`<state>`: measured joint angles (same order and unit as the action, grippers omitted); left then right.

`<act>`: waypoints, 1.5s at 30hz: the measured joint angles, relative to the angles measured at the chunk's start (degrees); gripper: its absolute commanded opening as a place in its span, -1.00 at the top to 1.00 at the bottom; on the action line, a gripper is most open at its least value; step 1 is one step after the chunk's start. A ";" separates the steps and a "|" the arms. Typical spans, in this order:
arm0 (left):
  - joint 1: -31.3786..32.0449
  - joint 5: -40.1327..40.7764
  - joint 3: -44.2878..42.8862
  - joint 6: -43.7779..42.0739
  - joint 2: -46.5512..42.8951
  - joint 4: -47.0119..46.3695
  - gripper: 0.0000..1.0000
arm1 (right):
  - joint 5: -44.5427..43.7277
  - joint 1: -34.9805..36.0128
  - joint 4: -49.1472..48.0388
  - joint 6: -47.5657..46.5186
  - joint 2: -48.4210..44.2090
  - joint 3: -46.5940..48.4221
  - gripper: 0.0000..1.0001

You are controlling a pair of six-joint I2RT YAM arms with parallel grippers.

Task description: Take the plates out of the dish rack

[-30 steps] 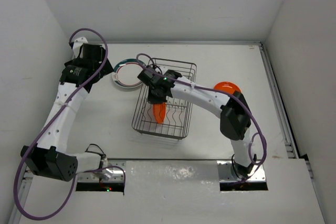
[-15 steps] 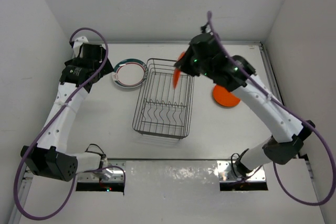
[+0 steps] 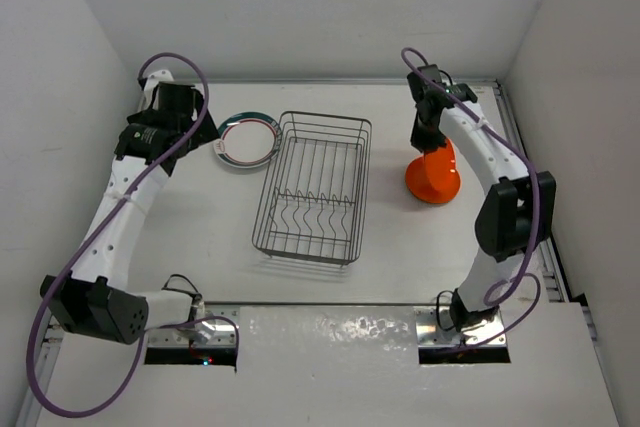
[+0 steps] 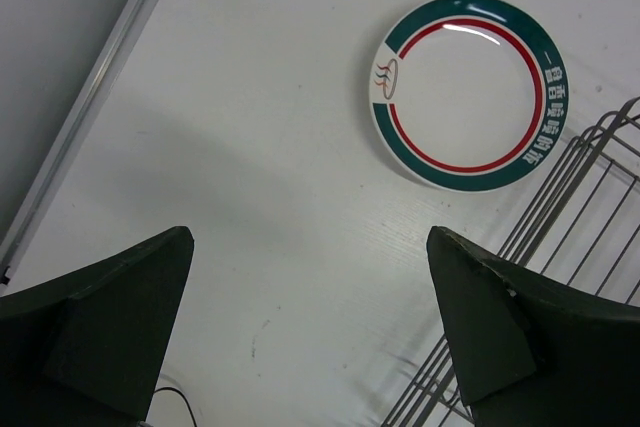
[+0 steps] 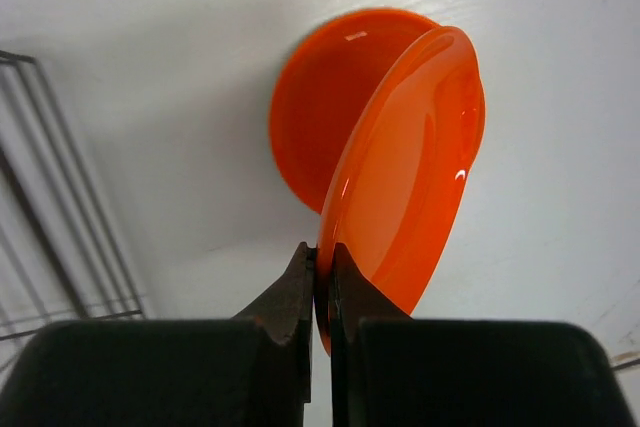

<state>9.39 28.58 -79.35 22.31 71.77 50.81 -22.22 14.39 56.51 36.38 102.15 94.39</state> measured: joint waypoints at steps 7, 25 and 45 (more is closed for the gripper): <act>0.00 -2.64 0.50 -1.36 1.49 0.00 -1.00 | 1.57 -3.41 -2.43 -5.25 5.14 -3.52 0.81; -0.02 -1.84 -9.64 -2.78 8.98 3.89 -1.00 | 5.73 -3.43 0.39 -11.30 -1.88 5.29 -0.98; -1.25 5.16 5.64 0.44 -16.63 -7.80 -1.00 | -4.42 -3.30 2.29 -17.77 -50.36 -19.89 -0.98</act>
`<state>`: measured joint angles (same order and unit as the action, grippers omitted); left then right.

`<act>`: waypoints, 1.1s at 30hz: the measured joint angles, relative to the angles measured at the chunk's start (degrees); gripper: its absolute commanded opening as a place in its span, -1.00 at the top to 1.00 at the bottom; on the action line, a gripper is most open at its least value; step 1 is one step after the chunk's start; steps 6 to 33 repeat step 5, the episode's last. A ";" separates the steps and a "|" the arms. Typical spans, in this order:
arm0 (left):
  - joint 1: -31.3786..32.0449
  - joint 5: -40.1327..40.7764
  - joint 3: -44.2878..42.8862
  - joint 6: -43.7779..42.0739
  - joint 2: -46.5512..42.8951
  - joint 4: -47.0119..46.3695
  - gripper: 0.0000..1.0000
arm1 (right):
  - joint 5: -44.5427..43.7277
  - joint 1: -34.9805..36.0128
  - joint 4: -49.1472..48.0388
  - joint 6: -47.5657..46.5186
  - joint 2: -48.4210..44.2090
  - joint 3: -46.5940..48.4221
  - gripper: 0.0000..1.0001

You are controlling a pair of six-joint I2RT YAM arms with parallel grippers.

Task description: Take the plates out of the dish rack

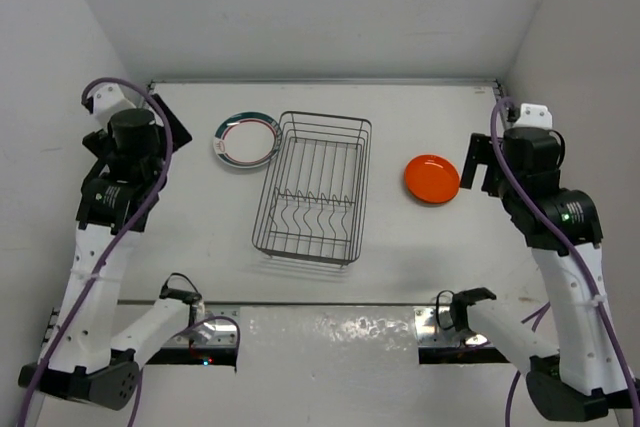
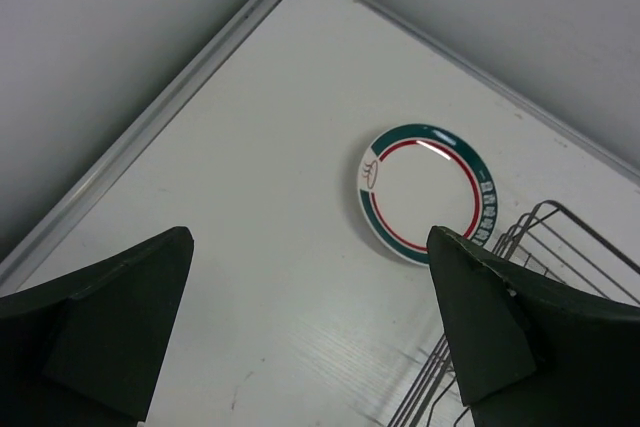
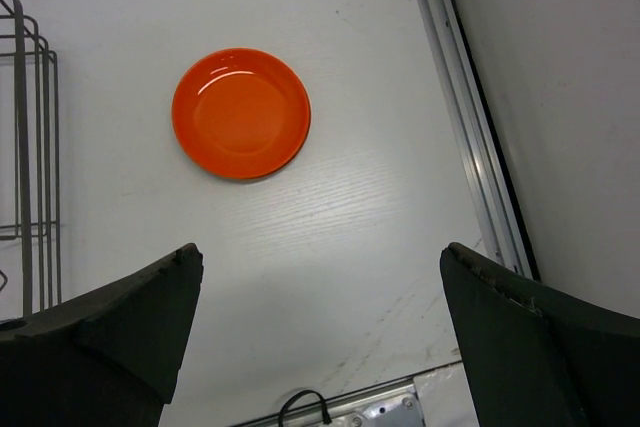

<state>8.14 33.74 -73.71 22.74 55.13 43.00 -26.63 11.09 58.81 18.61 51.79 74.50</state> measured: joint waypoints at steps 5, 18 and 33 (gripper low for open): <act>0.00 0.66 2.29 0.48 -0.02 0.63 -1.00 | -0.31 0.31 0.22 -0.28 -0.72 -0.33 -0.98; 0.00 0.66 2.29 0.48 -0.02 0.63 -1.00 | -0.31 0.31 0.22 -0.28 -0.72 -0.33 -0.98; 0.00 0.66 2.29 0.48 -0.02 0.63 -1.00 | -0.31 0.31 0.22 -0.28 -0.72 -0.33 -0.98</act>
